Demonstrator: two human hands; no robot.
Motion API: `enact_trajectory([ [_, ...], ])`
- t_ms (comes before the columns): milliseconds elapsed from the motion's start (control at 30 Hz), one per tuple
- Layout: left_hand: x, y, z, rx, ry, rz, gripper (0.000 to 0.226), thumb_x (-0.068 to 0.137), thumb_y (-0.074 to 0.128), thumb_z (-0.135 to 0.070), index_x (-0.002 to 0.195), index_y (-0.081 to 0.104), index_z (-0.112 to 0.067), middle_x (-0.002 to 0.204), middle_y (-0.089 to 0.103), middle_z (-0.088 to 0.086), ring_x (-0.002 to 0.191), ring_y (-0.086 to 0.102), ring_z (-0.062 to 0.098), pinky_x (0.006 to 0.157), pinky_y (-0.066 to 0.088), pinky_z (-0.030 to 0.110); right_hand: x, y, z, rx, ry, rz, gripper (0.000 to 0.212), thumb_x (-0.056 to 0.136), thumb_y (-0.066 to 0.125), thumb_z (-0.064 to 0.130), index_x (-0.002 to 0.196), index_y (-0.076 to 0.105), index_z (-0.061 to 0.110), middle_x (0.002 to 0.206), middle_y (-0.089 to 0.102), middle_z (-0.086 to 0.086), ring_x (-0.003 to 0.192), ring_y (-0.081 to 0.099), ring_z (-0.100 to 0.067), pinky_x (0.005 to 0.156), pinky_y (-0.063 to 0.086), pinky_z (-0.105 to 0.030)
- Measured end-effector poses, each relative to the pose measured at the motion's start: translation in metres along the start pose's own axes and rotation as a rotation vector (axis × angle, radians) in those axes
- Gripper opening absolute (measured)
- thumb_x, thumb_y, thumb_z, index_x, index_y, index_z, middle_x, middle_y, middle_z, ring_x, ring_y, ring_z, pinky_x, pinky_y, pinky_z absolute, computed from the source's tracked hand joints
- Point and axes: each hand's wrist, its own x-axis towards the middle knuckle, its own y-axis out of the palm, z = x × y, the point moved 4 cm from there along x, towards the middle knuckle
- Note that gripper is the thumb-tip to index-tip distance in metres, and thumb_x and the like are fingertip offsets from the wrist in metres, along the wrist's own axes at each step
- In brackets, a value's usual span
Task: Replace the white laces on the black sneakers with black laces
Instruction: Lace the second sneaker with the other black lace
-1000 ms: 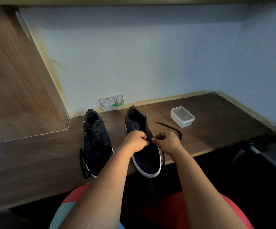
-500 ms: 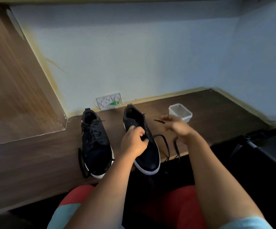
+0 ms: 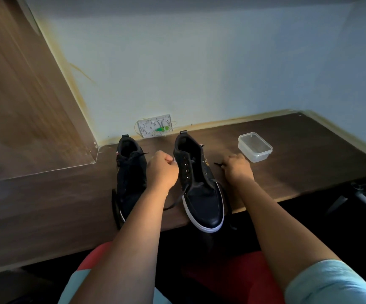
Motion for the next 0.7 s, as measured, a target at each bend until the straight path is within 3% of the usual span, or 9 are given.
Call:
enact_trajectory([
  [67,-0.003,0.002,-0.002,0.042,-0.004,0.069,0.009,0.089,0.065,-0.02,0.089,0.057,-0.016,0.094,0.06,0.0,0.086,0.055,0.018,0.071,0.041,0.025,-0.005,0.0,0.002,0.058,0.005,-0.002,0.021,0.092,0.052,0.016,0.106,0.064,0.007,0.111,0.059,-0.014,0.109,0.048,-0.032,0.088,0.042,-0.036],
  [167,-0.012,0.01,-0.004,0.101,-0.013,0.167,0.027,0.08,0.077,-0.03,0.09,0.059,-0.013,0.091,0.062,0.002,0.087,0.06,0.022,0.077,0.051,0.032,-0.016,-0.016,0.01,0.394,0.093,-0.043,0.019,0.091,0.052,0.012,0.102,0.064,0.003,0.105,0.059,-0.018,0.1,0.055,-0.033,0.084,0.044,-0.033],
  [267,-0.023,0.013,-0.009,0.172,-0.005,0.224,0.045,0.07,0.083,-0.039,0.094,0.057,-0.011,0.086,0.055,-0.003,0.089,0.058,0.022,0.081,0.053,0.037,-0.029,-0.046,0.021,0.703,0.208,-0.019,0.015,0.094,0.05,0.017,0.104,0.061,0.014,0.102,0.065,-0.009,0.092,0.06,-0.024,0.076,0.048,-0.031],
  [333,-0.03,0.011,-0.014,0.192,0.006,0.226,0.044,0.069,0.083,-0.04,0.088,0.053,-0.013,0.076,0.05,-0.005,0.082,0.057,0.021,0.071,0.051,0.033,-0.041,-0.062,0.03,0.804,0.188,0.021,0.008,0.093,0.056,0.019,0.093,0.063,0.023,0.097,0.068,-0.001,0.089,0.06,-0.017,0.078,0.047,-0.029],
  [433,-0.036,0.007,-0.018,0.217,0.014,0.206,0.028,0.074,0.076,-0.032,0.068,0.055,-0.013,0.06,0.051,0.0,0.06,0.052,0.021,0.054,0.04,0.029,-0.064,-0.072,0.046,0.883,0.137,0.036,0.006,0.088,0.067,0.026,0.086,0.07,0.021,0.088,0.069,0.002,0.084,0.062,-0.012,0.077,0.049,-0.026],
  [533,-0.034,0.004,-0.01,0.005,-0.106,0.218,0.03,0.076,0.07,-0.014,0.054,0.05,-0.011,0.056,0.046,0.009,0.053,0.045,0.022,0.049,0.036,0.029,-0.079,-0.064,0.065,0.877,0.116,0.059,0.007,0.087,0.069,0.027,0.088,0.073,0.021,0.086,0.071,0.002,0.082,0.065,-0.014,0.07,0.051,-0.018],
  [600,-0.032,0.001,-0.002,-0.258,-0.273,0.274,0.025,0.081,0.067,0.003,0.062,0.054,-0.007,0.068,0.055,0.014,0.066,0.056,0.025,0.059,0.051,0.036,-0.082,-0.061,0.075,0.757,0.079,0.076,0.008,0.089,0.066,0.024,0.093,0.073,0.022,0.086,0.068,0.004,0.08,0.062,-0.011,0.061,0.042,-0.011],
  [667,-0.035,0.0,0.002,-0.453,-0.394,0.343,0.009,0.087,0.061,0.01,0.088,0.062,0.001,0.09,0.061,0.017,0.09,0.062,0.03,0.075,0.053,0.034,-0.082,-0.062,0.082,0.665,0.038,0.07,0.015,0.092,0.062,0.019,0.101,0.073,0.02,0.091,0.067,0.002,0.086,0.06,-0.011,0.069,0.039,-0.012],
  [700,-0.036,-0.001,0.003,-0.494,-0.421,0.351,0.017,0.089,0.058,0.011,0.104,0.061,0.005,0.1,0.061,0.02,0.1,0.062,0.032,0.08,0.052,0.032,-0.082,-0.062,0.083,0.645,0.024,0.057,0.017,0.092,0.06,0.016,0.103,0.073,0.019,0.094,0.069,-0.001,0.089,0.061,-0.013,0.073,0.039,-0.014],
])
